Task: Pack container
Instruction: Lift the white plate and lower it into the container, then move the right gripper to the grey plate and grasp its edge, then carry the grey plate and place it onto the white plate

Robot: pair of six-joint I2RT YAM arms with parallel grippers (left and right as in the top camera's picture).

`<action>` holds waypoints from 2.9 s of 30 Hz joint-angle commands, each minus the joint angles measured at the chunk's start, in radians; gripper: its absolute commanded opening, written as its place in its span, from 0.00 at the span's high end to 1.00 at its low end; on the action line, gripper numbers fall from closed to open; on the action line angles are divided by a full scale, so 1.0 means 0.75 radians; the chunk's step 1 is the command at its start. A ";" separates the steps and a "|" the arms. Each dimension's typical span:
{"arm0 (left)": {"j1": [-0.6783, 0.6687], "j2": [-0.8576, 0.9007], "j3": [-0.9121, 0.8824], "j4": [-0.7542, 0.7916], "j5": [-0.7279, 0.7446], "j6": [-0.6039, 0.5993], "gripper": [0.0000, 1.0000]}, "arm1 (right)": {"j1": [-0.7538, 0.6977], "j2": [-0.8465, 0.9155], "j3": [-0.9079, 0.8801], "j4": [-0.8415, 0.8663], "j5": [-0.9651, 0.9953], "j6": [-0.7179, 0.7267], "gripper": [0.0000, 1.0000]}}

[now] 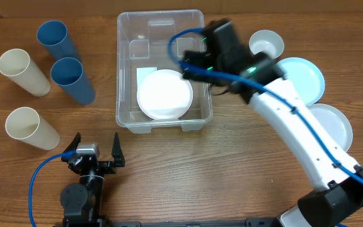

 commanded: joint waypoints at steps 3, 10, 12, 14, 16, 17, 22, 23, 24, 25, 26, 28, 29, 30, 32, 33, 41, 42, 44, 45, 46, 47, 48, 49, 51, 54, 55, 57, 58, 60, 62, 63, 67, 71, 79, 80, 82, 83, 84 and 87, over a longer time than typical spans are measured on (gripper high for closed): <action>0.007 -0.011 -0.005 0.001 -0.004 0.030 0.00 | -0.482 -0.035 0.040 -0.318 0.104 0.176 0.13; 0.007 -0.011 -0.005 0.001 -0.005 0.030 0.00 | -1.107 -0.031 -0.055 -0.492 0.193 0.134 0.12; 0.007 -0.011 -0.005 0.001 -0.005 0.030 0.00 | -1.232 -0.031 -0.174 -0.493 0.193 0.135 0.12; 0.007 -0.011 -0.005 0.001 -0.005 0.030 0.00 | -1.329 -0.031 -0.340 -0.470 0.193 0.150 0.13; 0.007 -0.011 -0.005 0.001 -0.004 0.030 0.00 | -1.390 -0.032 -0.460 -0.449 0.184 0.182 0.13; 0.007 -0.011 -0.005 0.001 -0.005 0.030 0.00 | -1.428 -0.032 -0.538 -0.422 0.178 0.181 0.13; 0.007 -0.011 -0.005 0.001 -0.004 0.030 0.00 | -1.544 -0.033 -0.661 -0.382 0.204 0.206 0.13; 0.007 -0.011 -0.005 0.001 -0.005 0.030 0.00 | -1.555 -0.033 -0.666 -0.377 0.204 0.207 0.13; 0.007 -0.011 -0.005 0.001 -0.005 0.030 0.00 | -1.568 -0.032 -0.673 -0.364 0.204 0.206 0.13; 0.007 -0.012 -0.005 0.001 -0.004 0.030 0.00 | -1.571 -0.033 -0.705 -0.313 0.204 0.205 0.14; 0.007 -0.012 -0.005 0.001 -0.005 0.030 0.00 | -1.570 -0.032 -0.752 -0.252 0.203 0.205 0.16; 0.007 -0.011 -0.005 0.001 -0.004 0.030 0.00 | -1.570 -0.032 -0.873 -0.108 0.201 0.205 0.18; 0.007 -0.011 -0.005 0.001 -0.005 0.030 0.00 | -1.571 -0.032 -0.940 -0.021 0.190 0.205 0.21; 0.007 -0.011 -0.005 0.001 -0.005 0.030 0.00 | -1.570 -0.032 -0.968 0.026 0.181 0.200 0.23; 0.007 -0.012 -0.005 0.000 -0.004 0.030 0.00 | -1.570 -0.032 -0.982 0.072 0.178 0.199 0.29; 0.007 -0.011 -0.005 0.001 -0.004 0.030 0.00 | -1.570 -0.032 -0.982 0.083 0.179 0.200 0.34; 0.007 -0.011 -0.005 0.001 -0.005 0.030 0.00 | -1.570 -0.031 -1.067 0.182 0.183 0.199 0.61; 0.007 -0.011 -0.005 0.001 -0.005 0.030 0.00 | -1.570 -0.031 -1.069 0.185 0.183 0.199 0.63; 0.007 -0.011 -0.005 0.001 -0.004 0.030 0.00 | -1.570 -0.031 -1.069 0.186 0.184 0.199 0.72; 0.007 -0.012 -0.005 0.001 -0.005 0.030 0.00 | -1.570 -0.031 -1.069 0.187 0.185 0.199 0.79; 0.007 -0.011 -0.005 0.001 -0.005 0.030 0.00 | -1.570 -0.031 -1.069 0.188 0.189 0.200 0.87; 0.007 -0.011 -0.005 0.001 -0.005 0.030 0.00 | -1.570 -0.031 -1.069 0.188 0.199 0.200 0.93; 0.007 -0.011 -0.005 0.001 -0.005 0.030 0.00 | -1.570 -0.030 -1.069 0.188 0.205 0.200 0.96; 0.007 -0.012 -0.005 0.001 -0.005 0.030 0.00 | -1.570 -0.030 -1.070 0.188 0.205 0.200 0.96; 0.007 -0.011 -0.005 0.001 -0.004 0.030 0.00 | -1.570 -0.030 -1.091 0.198 0.207 0.200 0.96; 0.007 -0.011 -0.005 0.001 -0.005 0.030 0.00 | -1.570 -0.030 -1.132 0.215 0.197 0.201 0.96; 0.007 -0.011 -0.005 0.001 -0.004 0.030 0.00 | -1.570 -0.033 -1.130 0.210 0.180 0.201 0.96; 0.007 -0.011 -0.005 0.001 -0.005 0.030 0.00 | -1.570 -0.041 -1.089 0.162 0.115 0.201 0.96; 0.007 -0.011 -0.005 0.001 -0.005 0.030 0.00 | -1.570 -0.050 -1.056 0.122 0.107 0.205 0.96; 0.007 -0.012 -0.005 0.001 -0.004 0.030 0.00 | -1.570 -0.082 -0.979 0.023 0.107 0.206 0.96; 0.007 -0.011 -0.005 0.001 -0.004 0.030 0.00 | -1.570 -0.153 -0.900 -0.068 0.105 0.205 0.96; 0.007 -0.011 -0.005 0.001 -0.004 0.030 0.00 | -1.570 -0.188 -0.875 -0.091 0.100 0.197 0.96; 0.007 -0.011 -0.005 0.001 -0.005 0.030 0.00 | -1.569 -0.401 -0.764 -0.126 -0.102 0.027 0.96; 0.007 -0.011 -0.005 0.001 -0.005 0.030 0.00 | -1.568 -0.648 -0.687 -0.142 -0.228 -0.098 0.96; 0.007 -0.011 -0.005 0.001 -0.004 0.030 0.00 | -1.133 -0.809 -0.686 -0.035 -0.664 -0.325 0.96; 0.007 -0.011 -0.005 0.001 -0.005 0.030 0.00 | -1.036 -0.804 -0.686 0.005 -0.641 -0.307 0.96; 0.007 -0.011 -0.005 0.001 -0.004 0.030 0.00 | -0.737 -0.780 -0.686 0.150 -0.493 -0.230 0.96; 0.007 -0.011 -0.005 0.001 -0.004 0.030 0.00 | -0.574 -0.750 -0.686 0.229 -0.390 -0.197 0.96; 0.007 -0.011 -0.005 0.001 -0.005 0.030 0.00 | -0.371 -0.680 -0.686 0.323 -0.247 -0.173 0.96; 0.007 -0.011 -0.005 0.001 -0.005 0.030 0.00 | -0.149 -0.513 -0.686 0.457 -0.104 -0.143 0.96</action>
